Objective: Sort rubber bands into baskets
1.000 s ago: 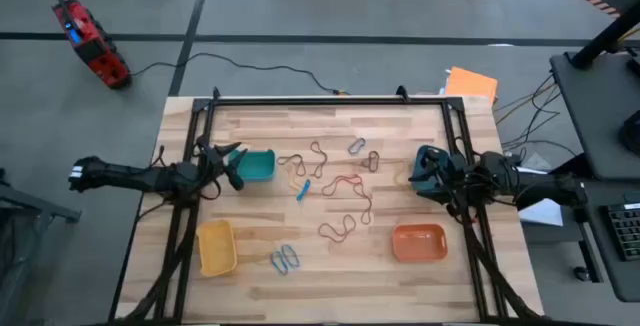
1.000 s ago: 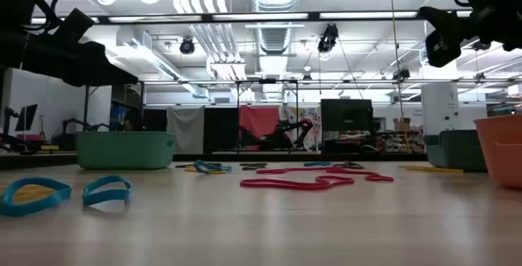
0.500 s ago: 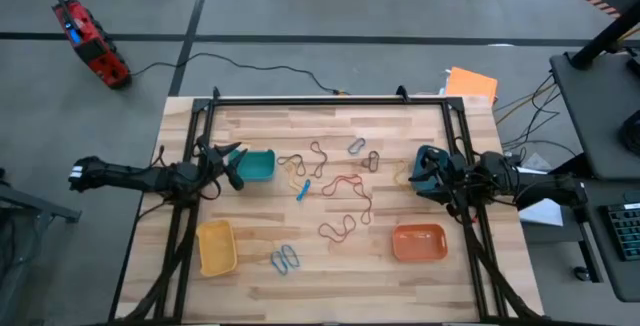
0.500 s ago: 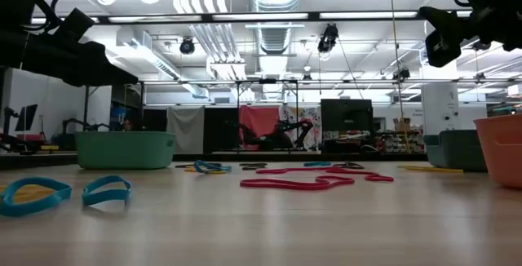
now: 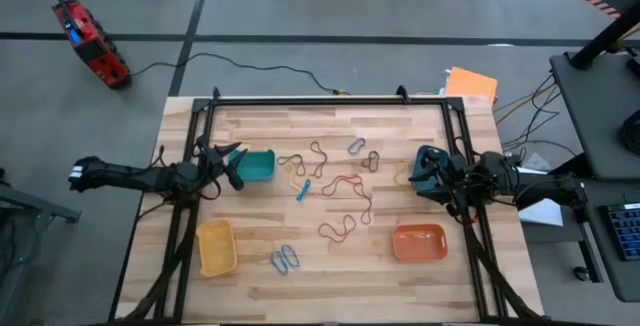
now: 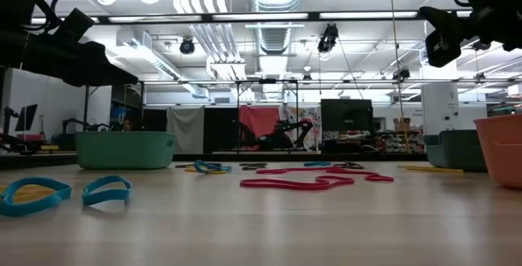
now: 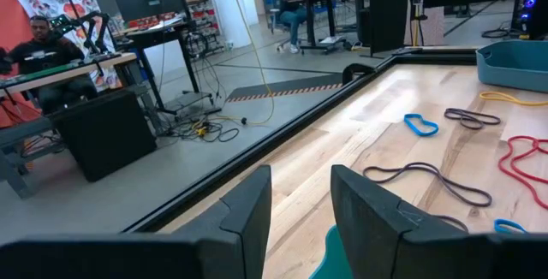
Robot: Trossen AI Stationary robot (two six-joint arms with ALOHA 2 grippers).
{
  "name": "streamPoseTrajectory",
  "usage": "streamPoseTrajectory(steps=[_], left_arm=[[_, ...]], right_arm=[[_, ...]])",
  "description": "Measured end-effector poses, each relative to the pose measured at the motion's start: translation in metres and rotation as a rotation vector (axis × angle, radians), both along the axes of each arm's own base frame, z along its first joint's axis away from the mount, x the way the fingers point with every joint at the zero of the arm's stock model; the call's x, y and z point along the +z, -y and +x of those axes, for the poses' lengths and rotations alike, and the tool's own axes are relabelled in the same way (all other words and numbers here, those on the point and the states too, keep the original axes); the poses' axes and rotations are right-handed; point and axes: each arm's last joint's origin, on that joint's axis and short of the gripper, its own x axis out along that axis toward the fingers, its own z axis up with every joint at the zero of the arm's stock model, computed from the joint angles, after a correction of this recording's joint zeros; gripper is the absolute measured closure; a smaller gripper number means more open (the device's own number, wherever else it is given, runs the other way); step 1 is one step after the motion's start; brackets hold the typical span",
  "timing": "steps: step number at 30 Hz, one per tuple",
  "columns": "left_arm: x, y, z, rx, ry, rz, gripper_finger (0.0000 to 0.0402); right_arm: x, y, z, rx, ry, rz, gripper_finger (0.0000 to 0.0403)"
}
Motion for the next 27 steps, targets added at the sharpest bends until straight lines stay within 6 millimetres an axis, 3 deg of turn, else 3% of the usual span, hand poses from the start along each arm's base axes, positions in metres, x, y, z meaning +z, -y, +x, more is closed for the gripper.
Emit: streamPoseTrajectory(steps=[27], left_arm=[[0.0000,0.0000,0.0000,0.000,0.000,0.000,0.0294]], right_arm=[[0.0000,0.0000,0.0000,0.000,0.000,0.000,0.0202]])
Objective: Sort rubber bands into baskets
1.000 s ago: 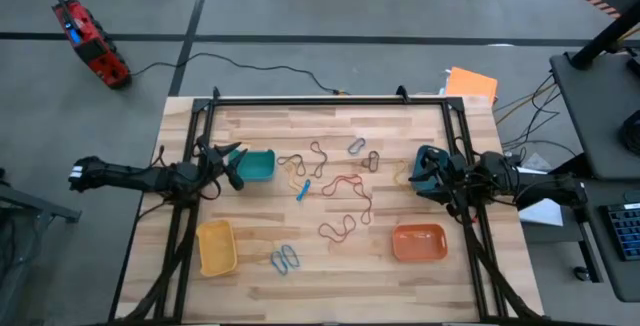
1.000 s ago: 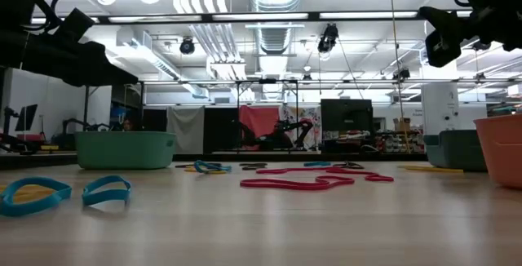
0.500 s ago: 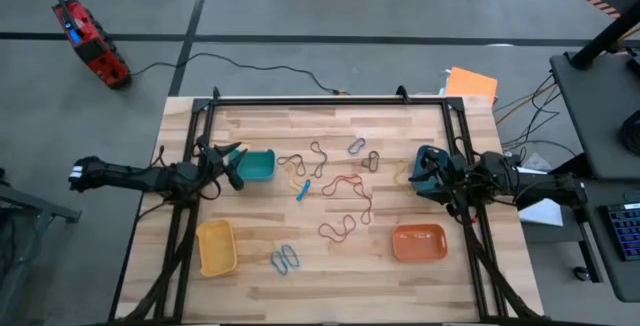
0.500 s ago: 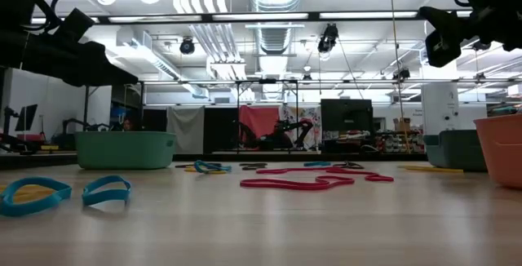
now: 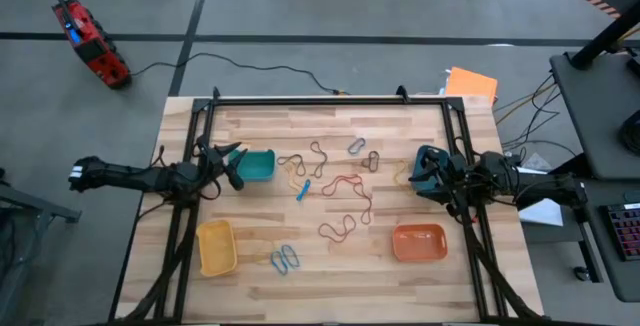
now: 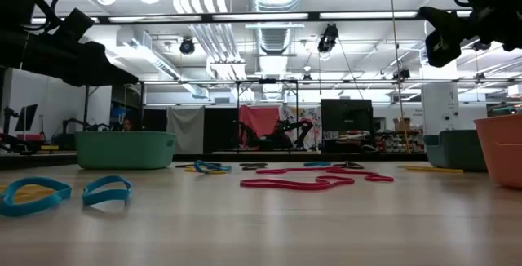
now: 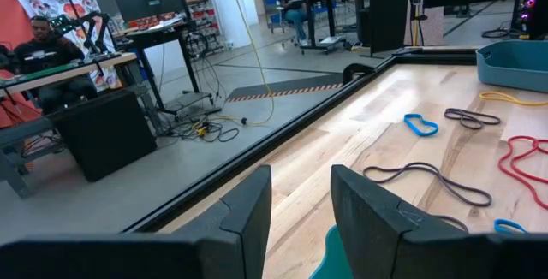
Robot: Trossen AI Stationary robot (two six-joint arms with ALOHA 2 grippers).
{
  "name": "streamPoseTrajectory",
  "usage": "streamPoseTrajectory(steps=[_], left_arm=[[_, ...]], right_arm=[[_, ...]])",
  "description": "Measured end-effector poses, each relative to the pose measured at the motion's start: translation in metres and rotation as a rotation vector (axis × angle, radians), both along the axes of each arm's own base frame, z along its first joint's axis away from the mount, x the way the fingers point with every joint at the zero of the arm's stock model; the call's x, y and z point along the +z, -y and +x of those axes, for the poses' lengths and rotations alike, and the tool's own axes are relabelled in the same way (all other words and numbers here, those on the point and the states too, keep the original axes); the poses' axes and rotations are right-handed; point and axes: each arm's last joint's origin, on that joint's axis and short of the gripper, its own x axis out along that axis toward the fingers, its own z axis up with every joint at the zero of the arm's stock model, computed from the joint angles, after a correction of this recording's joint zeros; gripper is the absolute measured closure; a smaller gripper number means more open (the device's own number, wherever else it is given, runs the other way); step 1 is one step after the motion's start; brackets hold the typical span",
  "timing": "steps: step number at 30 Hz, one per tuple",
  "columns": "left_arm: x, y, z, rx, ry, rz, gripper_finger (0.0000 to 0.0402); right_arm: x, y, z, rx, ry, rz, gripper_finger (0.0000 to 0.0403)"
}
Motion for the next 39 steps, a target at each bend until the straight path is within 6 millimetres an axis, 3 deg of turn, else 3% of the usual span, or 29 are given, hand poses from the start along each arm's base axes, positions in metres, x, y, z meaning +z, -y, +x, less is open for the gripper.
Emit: streamPoseTrajectory(steps=[15,20,24,32,39], left_arm=[[0.000,0.000,0.000,0.000,0.000,0.000,0.0294],[0.000,0.000,0.000,0.000,0.000,0.000,0.0294],[0.000,0.000,0.000,0.000,0.007,-0.006,0.0294],[0.013,0.003,0.003,-0.106,0.383,-0.296,0.0294],[0.017,0.002,0.002,-0.065,0.454,-0.315,0.0294]], right_arm=[[0.000,0.000,0.000,-0.003,0.004,-0.007,0.0202],[0.010,0.001,-0.002,-0.068,0.125,-0.057,0.0202],[0.010,0.001,-0.002,-0.063,0.120,-0.040,0.0202],[0.011,0.001,-0.003,-0.061,0.130,-0.032,0.0202],[0.012,0.007,0.002,-0.243,0.088,-0.018,0.0202]])
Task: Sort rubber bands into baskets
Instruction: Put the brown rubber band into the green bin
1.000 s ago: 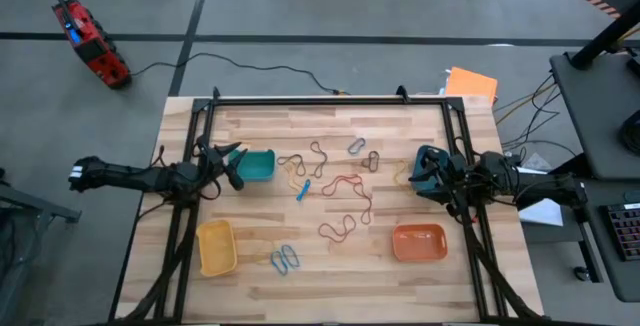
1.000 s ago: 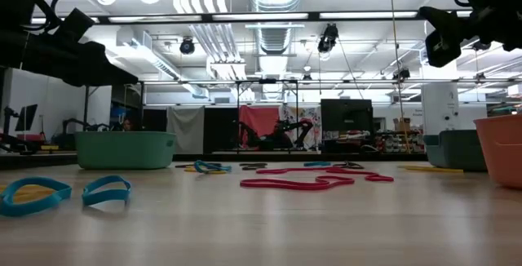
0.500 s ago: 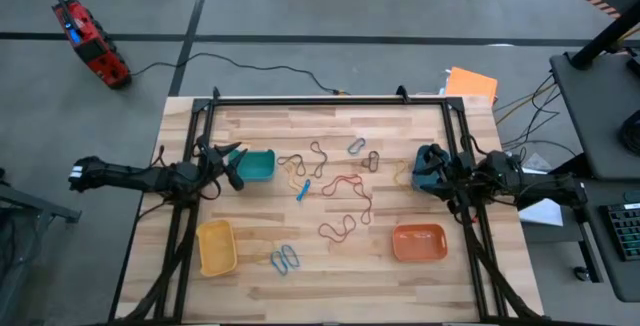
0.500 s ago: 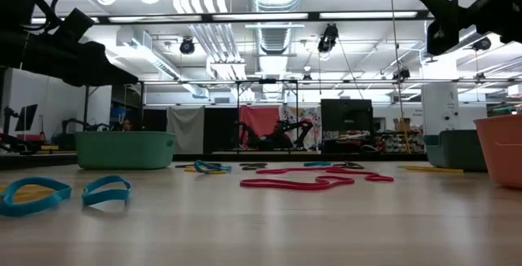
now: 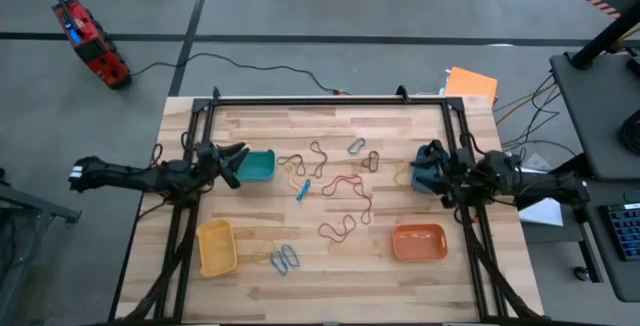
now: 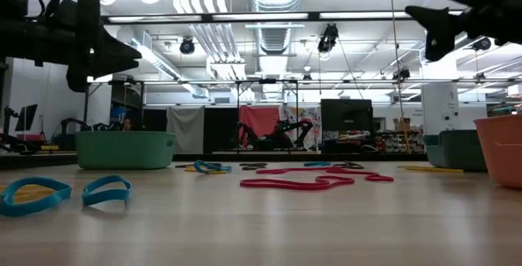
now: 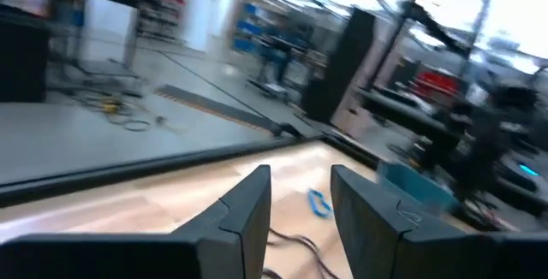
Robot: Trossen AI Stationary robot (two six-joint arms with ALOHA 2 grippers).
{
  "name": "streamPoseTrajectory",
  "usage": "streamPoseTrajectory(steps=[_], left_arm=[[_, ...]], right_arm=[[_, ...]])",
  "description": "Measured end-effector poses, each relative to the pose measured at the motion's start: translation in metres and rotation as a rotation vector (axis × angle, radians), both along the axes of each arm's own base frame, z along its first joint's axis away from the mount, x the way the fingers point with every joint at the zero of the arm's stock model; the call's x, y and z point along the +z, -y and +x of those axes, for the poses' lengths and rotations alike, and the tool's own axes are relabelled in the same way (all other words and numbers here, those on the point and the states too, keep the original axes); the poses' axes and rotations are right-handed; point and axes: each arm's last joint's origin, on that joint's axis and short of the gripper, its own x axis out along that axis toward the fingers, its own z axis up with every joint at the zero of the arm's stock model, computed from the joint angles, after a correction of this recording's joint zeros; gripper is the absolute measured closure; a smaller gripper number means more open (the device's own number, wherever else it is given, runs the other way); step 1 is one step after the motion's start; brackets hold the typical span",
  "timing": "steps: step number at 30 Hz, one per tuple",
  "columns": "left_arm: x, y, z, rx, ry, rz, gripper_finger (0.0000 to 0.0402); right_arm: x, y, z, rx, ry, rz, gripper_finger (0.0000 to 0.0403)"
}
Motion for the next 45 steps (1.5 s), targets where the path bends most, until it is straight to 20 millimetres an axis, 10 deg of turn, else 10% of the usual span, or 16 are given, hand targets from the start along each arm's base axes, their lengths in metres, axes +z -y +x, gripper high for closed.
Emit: streamPoseTrajectory(steps=[12,33,45], left_arm=[[0.025,0.005,0.006,-0.188,0.035,-0.005,0.0299],[0.085,0.010,0.072,-0.255,-0.696,0.182,0.0304],[0.077,-0.053,0.118,-0.480,-0.851,0.125,0.0324]], right_arm=[[0.013,0.012,0.030,-0.307,-0.212,0.041,0.0202],[0.050,0.025,0.070,-0.532,-0.554,0.049,0.0202],[0.044,0.033,0.068,-0.577,-0.619,0.069,0.0202]])
